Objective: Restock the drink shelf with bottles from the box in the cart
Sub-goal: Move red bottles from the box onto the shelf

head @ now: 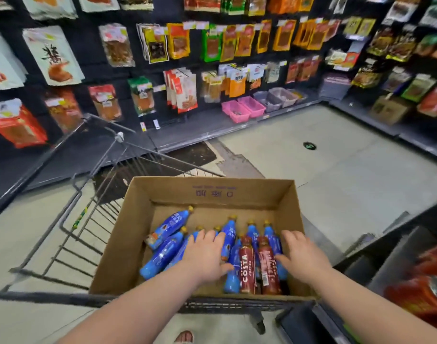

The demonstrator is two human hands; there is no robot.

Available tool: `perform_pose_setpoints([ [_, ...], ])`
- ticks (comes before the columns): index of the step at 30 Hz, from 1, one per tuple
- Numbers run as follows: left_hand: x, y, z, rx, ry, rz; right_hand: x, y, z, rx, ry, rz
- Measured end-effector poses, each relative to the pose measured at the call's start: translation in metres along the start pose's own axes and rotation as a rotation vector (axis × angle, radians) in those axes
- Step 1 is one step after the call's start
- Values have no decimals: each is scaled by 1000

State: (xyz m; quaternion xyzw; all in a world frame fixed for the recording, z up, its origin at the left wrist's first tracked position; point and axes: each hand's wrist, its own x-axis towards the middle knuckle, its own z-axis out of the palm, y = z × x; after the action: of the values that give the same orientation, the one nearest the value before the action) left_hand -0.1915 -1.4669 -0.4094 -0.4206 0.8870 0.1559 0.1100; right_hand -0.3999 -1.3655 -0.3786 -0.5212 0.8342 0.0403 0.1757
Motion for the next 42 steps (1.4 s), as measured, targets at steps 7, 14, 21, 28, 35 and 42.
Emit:
perform_pose_setpoints([
  [7,53,-28,12,-20,-123,89,19,-14,20,105,-80,192],
  [14,83,-16,46,-54,-244,133,47,-9,50,170,-188,268],
  [21,108,4,84,-153,-378,39,81,10,94,228,-311,308],
  [28,128,31,126,-387,-445,-150,107,26,132,272,-400,347],
  [35,144,47,162,-643,-438,-440,119,30,160,343,-380,381],
  [42,150,64,178,-761,-334,-628,123,34,173,394,-354,387],
])
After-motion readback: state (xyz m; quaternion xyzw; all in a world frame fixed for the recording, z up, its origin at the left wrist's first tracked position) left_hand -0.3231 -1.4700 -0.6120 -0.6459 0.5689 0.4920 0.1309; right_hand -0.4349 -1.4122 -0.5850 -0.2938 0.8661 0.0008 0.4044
